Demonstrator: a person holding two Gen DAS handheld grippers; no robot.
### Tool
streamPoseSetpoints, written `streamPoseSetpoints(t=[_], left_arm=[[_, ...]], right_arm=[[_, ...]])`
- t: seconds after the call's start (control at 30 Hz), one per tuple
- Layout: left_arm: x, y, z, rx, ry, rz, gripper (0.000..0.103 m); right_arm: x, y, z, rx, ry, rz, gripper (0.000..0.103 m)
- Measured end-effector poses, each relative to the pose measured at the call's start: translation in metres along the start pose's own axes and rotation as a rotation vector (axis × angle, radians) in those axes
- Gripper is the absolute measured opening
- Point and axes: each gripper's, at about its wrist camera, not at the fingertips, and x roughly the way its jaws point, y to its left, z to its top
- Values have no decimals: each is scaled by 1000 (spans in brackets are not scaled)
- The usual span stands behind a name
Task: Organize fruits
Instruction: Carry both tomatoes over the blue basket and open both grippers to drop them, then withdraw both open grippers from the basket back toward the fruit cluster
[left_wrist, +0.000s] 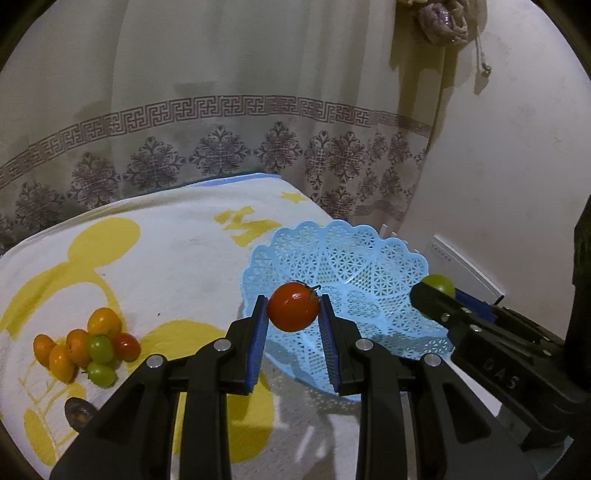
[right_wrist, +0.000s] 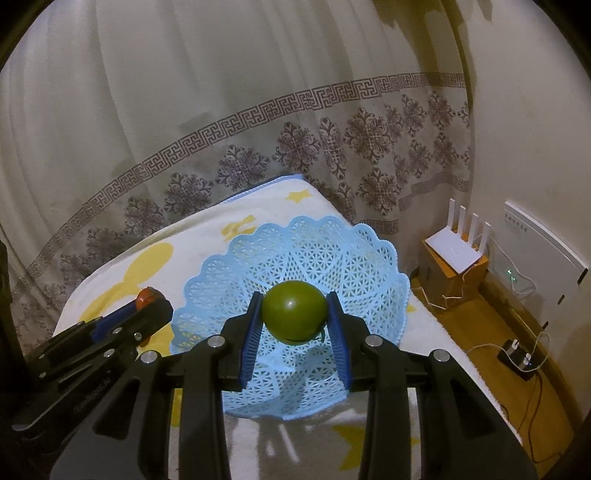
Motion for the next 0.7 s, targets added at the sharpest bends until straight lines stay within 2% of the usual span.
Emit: streamPoseSetpoints(t=[0.2,0.23,0.27,0.33,0.6,0.7], left_arm=[[8,0,-3,-3,23,-18,29],[8,0,-3,-5,23,-17,33],[9,2,-3,-10,23,-16,46],[7,5,-3,-26,8,-10,61],[-1,16,-4,-59,12,-5,64],[-8,18,-2,-70,-5,5,70]], right_arm=[[1,-7,2,23,-3,-9,36],[2,-8,2,29,-2,-7,36],[2,-9,2,37,-1,-4,38],[0,-10,3,47,-11,0,52],[-9,-12,6,65,-39,1,53],[-14,-9,5,60,-55,3,60]])
